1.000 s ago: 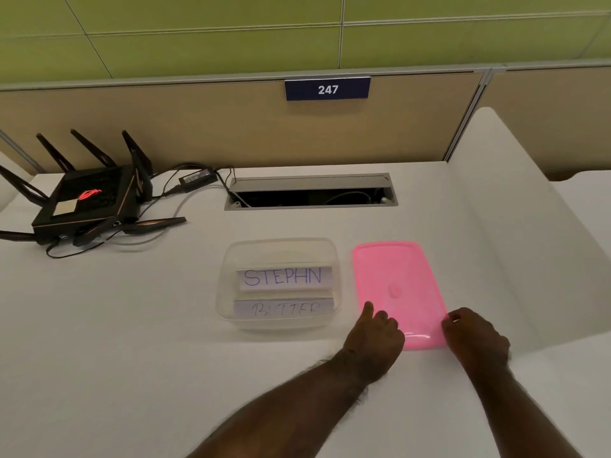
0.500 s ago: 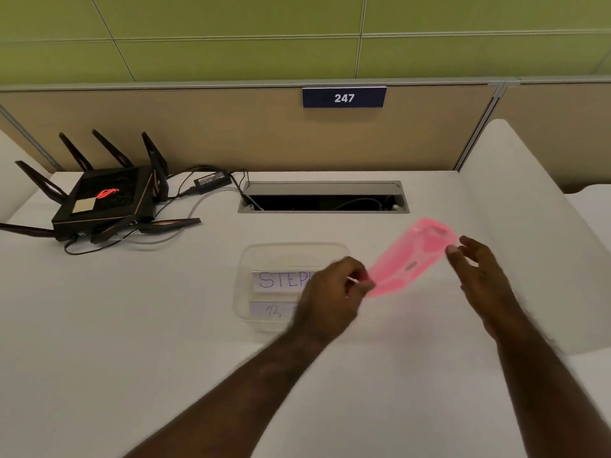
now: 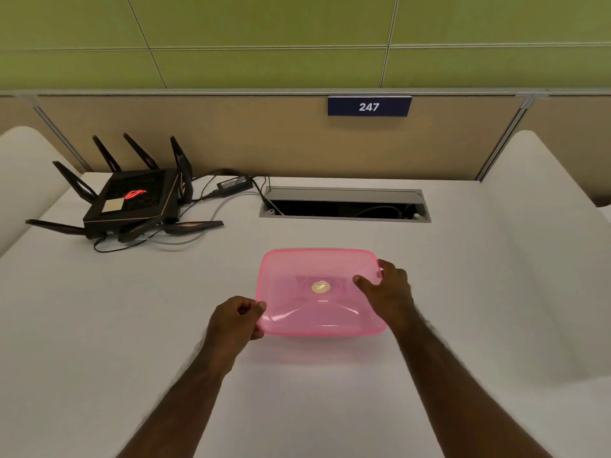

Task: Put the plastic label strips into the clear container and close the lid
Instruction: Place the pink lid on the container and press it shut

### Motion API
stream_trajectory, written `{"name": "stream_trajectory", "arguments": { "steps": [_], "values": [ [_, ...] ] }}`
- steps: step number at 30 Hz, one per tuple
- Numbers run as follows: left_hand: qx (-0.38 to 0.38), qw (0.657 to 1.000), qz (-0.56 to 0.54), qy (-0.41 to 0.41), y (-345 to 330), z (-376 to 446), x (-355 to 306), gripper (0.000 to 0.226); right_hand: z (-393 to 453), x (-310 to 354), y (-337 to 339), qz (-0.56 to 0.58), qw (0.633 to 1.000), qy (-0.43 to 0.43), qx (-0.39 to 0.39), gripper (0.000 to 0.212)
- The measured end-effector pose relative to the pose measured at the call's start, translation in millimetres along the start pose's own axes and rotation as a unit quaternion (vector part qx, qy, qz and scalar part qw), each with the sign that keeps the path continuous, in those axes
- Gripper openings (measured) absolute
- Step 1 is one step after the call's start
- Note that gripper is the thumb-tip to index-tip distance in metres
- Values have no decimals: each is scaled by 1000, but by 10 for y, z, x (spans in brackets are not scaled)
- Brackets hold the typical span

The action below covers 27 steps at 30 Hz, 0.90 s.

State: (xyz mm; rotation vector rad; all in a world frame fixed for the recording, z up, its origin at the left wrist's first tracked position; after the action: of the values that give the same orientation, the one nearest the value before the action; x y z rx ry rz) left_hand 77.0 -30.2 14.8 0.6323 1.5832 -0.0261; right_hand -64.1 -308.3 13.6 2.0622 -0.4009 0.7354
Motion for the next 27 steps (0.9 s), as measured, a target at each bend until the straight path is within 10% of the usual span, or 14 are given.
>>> {"name": "stream_trajectory", "arguments": {
  "steps": [27],
  "values": [
    [101,925,310,-196,-485,436,-166,60,252,137,-105,58,994,-94,25,58]
  ]
}}
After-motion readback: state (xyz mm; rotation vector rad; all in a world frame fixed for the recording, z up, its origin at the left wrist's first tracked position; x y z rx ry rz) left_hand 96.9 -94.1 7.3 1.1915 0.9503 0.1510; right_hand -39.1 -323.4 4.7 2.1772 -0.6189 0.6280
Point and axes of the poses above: each hand's wrist, its own z-axis towards the middle knuckle, its own y-axis out of the back of the hand, x = y × z, the point moved 5 cm from there along z, towards the middle knuckle, and after that the axes turned 15 degrees about -y, right-handed, at the moved point
